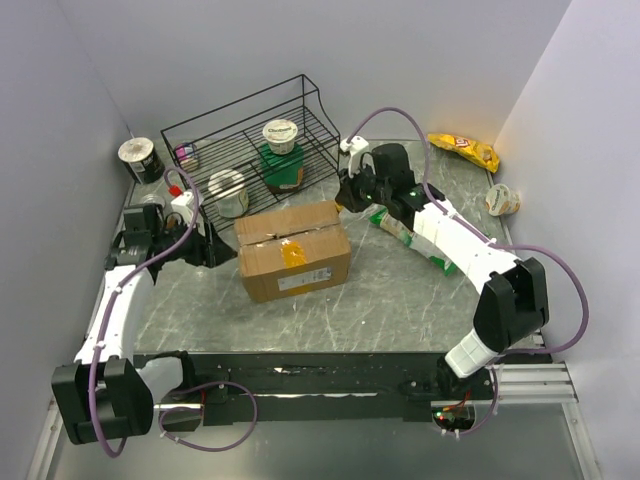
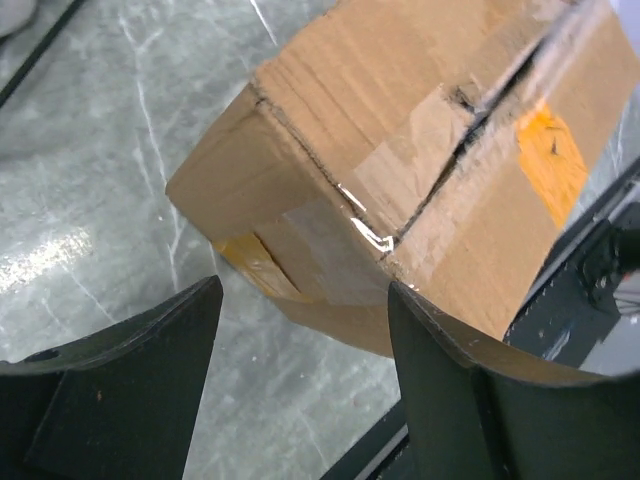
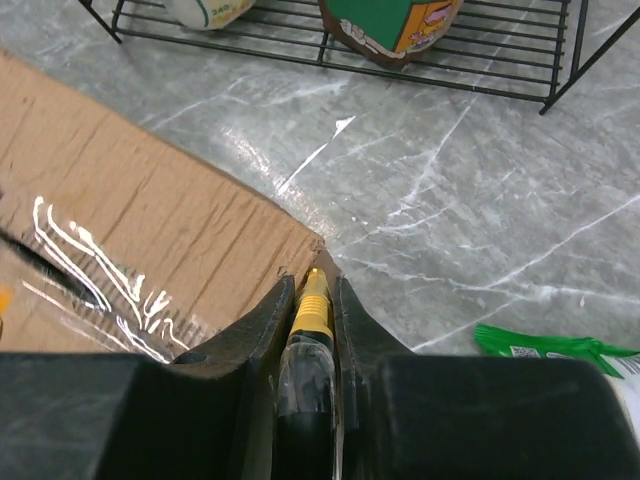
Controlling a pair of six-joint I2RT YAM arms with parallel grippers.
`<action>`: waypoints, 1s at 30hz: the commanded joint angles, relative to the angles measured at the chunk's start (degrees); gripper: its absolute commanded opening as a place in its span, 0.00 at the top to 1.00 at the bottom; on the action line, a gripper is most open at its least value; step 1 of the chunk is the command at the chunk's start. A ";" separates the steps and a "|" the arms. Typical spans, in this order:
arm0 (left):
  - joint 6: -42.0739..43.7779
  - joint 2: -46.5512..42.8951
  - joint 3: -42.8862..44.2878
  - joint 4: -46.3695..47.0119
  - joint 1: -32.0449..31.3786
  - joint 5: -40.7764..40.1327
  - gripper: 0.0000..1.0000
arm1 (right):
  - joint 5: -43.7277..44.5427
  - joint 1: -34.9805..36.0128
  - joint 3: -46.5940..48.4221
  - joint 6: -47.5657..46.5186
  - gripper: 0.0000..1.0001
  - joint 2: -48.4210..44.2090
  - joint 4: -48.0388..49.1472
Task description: Unpack the express box
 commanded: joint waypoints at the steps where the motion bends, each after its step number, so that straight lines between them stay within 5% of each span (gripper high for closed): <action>1: 8.78 -1.01 7.34 -9.12 -0.35 2.17 0.26 | 3.48 0.07 3.19 3.13 1.00 -1.26 2.45; 5: 17.42 2.59 20.36 -17.85 -0.61 0.92 0.23 | 3.85 -10.70 1.61 13.10 1.00 -6.88 2.98; 10: 13.57 10.93 34.60 -14.53 -11.76 -3.38 0.22 | -2.55 -18.47 -4.71 20.88 1.00 -15.94 9.12; 16: 16.72 22.00 41.90 -16.45 -19.59 -7.43 0.25 | -2.13 -19.71 -7.08 28.27 1.00 -20.68 10.87; 21: 13.05 24.83 40.61 -6.62 -24.77 -7.26 0.23 | -3.08 -19.36 -9.91 27.04 1.00 -24.21 11.34; 30: 6.01 31.95 42.86 -2.20 -25.66 -7.08 0.22 | -1.61 -19.09 -15.33 33.53 1.00 -27.72 11.58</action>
